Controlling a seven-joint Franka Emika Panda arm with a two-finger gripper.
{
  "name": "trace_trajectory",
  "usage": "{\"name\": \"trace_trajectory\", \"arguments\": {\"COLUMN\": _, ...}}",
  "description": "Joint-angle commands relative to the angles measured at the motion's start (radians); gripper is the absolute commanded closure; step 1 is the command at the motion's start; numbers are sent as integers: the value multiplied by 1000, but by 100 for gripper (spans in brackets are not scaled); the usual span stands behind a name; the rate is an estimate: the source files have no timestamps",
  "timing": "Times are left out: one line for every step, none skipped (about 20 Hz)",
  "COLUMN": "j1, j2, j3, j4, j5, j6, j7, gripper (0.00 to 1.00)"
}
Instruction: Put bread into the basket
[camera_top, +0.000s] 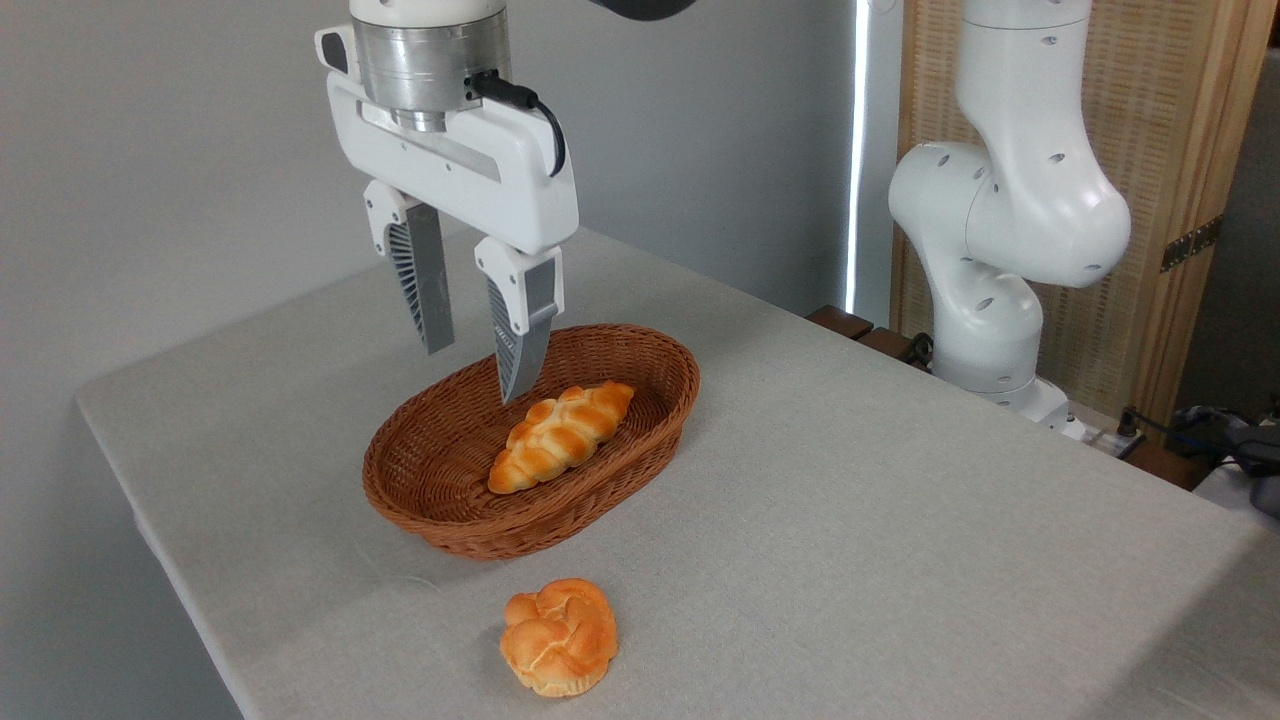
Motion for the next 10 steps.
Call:
{"name": "trace_trajectory", "arguments": {"j1": 4, "j2": 19, "j3": 17, "j4": -3, "j5": 6, "j6": 88, "j7": 17, "gripper": 0}}
{"name": "trace_trajectory", "arguments": {"j1": 6, "j2": 20, "j3": 19, "j4": -13, "j5": 19, "j6": 111, "j7": 17, "gripper": 0}}
{"name": "trace_trajectory", "arguments": {"j1": 6, "j2": 20, "j3": 29, "j4": -29, "j5": 35, "j6": 133, "j7": 18, "gripper": 0}}
{"name": "trace_trajectory", "arguments": {"j1": 6, "j2": 19, "j3": 39, "j4": -52, "j5": 55, "j6": 149, "j7": 18, "gripper": 0}}
{"name": "trace_trajectory", "arguments": {"j1": 6, "j2": 17, "j3": 40, "j4": -71, "j5": 75, "j6": 162, "j7": 18, "gripper": 0}}
{"name": "trace_trajectory", "arguments": {"j1": 6, "j2": 16, "j3": 40, "j4": -86, "j5": 94, "j6": 170, "j7": 18, "gripper": 0}}
{"name": "trace_trajectory", "arguments": {"j1": 6, "j2": 13, "j3": 40, "j4": -105, "j5": 112, "j6": 174, "j7": 18, "gripper": 0}}
{"name": "trace_trajectory", "arguments": {"j1": 6, "j2": 10, "j3": 43, "j4": -127, "j5": 135, "j6": 177, "j7": 18, "gripper": 0}}
{"name": "trace_trajectory", "arguments": {"j1": 6, "j2": 8, "j3": 52, "j4": -149, "j5": 163, "j6": 183, "j7": 18, "gripper": 0}}
{"name": "trace_trajectory", "arguments": {"j1": 6, "j2": 8, "j3": 54, "j4": -172, "j5": 183, "j6": 194, "j7": 18, "gripper": 0}}
